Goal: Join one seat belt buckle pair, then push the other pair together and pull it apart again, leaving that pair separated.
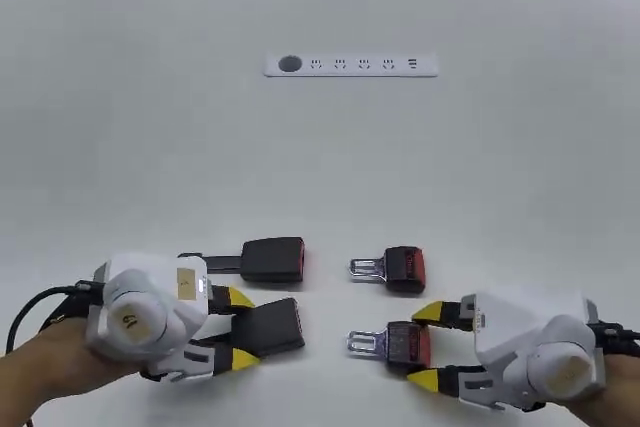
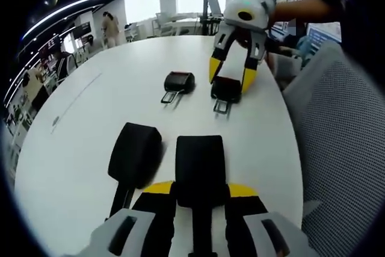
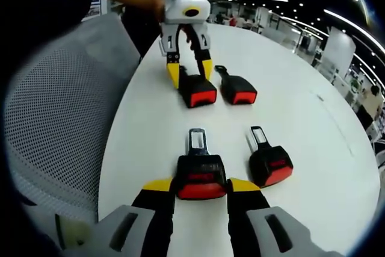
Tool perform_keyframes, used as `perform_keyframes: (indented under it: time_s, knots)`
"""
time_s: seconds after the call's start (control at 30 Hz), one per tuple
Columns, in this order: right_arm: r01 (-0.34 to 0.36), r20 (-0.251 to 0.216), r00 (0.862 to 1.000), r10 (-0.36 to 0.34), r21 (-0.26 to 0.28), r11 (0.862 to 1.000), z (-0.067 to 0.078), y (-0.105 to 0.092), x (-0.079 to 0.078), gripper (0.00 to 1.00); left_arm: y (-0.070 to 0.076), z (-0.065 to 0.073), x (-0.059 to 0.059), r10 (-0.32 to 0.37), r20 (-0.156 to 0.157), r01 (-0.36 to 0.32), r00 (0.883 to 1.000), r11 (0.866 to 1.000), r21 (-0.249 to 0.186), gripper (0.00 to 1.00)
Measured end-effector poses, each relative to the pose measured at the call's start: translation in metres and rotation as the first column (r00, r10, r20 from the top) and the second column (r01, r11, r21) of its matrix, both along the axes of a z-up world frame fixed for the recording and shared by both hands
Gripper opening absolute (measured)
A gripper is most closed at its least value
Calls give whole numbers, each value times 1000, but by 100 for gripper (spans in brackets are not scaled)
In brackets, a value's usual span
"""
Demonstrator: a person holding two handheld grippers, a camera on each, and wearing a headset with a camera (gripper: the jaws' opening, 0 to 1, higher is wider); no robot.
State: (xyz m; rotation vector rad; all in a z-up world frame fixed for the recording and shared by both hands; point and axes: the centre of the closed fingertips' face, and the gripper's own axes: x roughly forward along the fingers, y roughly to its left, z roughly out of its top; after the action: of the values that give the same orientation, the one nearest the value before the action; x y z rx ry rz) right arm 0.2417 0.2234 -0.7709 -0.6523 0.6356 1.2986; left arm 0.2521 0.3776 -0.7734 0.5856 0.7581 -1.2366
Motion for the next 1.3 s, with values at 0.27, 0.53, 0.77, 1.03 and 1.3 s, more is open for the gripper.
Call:
perform_keyframes:
  time_s: [0.27, 0.53, 0.77, 1.03, 1.3]
  knots:
    - [-12, -2, 1000, 12, -8, 1000, 0, 2, 1, 30, 1, -1, -1, -47, -12, 47, 999, 999, 4, 32]
    - [-18, -10, 1000, 18, -11, 1000, 0, 7, 2, 30, 1, -2, -2, -113, -18, 113, 993, 993, 24, 32]
    - [-7, -24, 1000, 7, -9, 1000, 1, 13, 4, 30, 0, -5, -2, -117, -44, 119, 992, 991, 55, 32]
    - [-12, -28, 1000, 11, -8, 1000, 1, 19, 4, 30, 1, -8, -2, -120, -57, 124, 991, 990, 67, 32]
    - [-23, -35, 999, 23, 2, 1000, 1, 28, 4, 30, 1, -8, -2, -128, -60, 132, 990, 989, 66, 32]
